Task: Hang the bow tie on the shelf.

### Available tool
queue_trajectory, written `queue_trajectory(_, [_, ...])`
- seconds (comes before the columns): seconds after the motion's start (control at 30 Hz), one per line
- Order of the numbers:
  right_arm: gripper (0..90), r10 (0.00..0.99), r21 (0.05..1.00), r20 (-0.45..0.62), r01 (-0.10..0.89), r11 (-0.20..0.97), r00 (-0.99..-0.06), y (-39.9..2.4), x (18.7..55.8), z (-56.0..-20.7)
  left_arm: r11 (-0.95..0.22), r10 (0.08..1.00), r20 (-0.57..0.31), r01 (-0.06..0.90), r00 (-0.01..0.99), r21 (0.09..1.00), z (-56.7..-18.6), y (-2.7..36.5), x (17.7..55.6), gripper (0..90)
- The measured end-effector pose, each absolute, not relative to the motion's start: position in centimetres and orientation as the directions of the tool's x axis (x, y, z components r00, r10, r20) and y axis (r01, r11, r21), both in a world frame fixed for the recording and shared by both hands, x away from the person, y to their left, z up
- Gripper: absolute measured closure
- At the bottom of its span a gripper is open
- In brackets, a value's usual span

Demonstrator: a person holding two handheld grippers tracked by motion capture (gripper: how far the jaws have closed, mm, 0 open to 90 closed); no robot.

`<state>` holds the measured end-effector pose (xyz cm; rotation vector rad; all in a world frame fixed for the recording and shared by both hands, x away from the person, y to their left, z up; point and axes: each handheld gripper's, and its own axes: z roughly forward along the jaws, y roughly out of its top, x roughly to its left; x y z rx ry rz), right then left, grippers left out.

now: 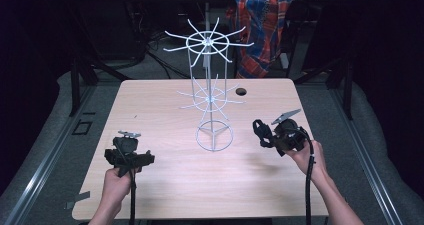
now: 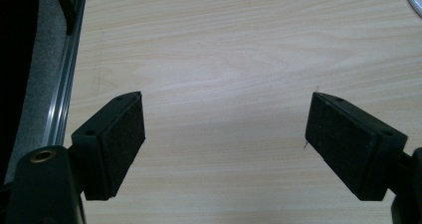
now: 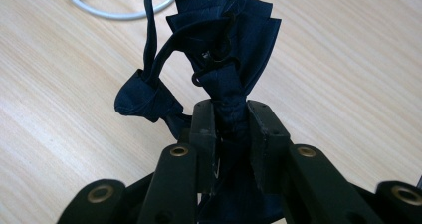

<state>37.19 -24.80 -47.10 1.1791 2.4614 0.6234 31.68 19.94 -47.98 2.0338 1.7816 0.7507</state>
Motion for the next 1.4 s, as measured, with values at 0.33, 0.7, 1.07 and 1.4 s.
queue_trajectory(0.33, [74.9, 0.794, 0.552, -0.113, 0.626, 0.55, -0.598, -24.3, 37.5, -45.8, -0.156, 0.983, 0.169, 0.8, 0.069, 0.579, -47.8, 20.0, 31.5, 16.1])
queue_trajectory(0.7, [75.0, 0.804, 0.593, -0.078, 0.621, 0.512, -0.59, -24.5, 37.5, -44.6, -0.159, 0.983, 0.169, 0.799, 0.072, 0.58, -47.8, 20.0, 31.5, 16.1])
queue_trajectory(1.07, [75.0, 0.8, 0.617, -0.074, 0.603, 0.506, -0.596, -23.9, 37.8, -43.5, -0.158, 0.983, 0.168, 0.8, 0.073, 0.579, -47.8, 20.0, 31.5, 16.1])
queue_trajectory(1.4, [75.0, 0.802, 0.629, -0.074, 0.596, 0.499, -0.593, -23.8, 37.7, -43.0, -0.159, 0.983, 0.168, 0.801, 0.075, 0.577, -47.9, 20.0, 31.5, 16.1])
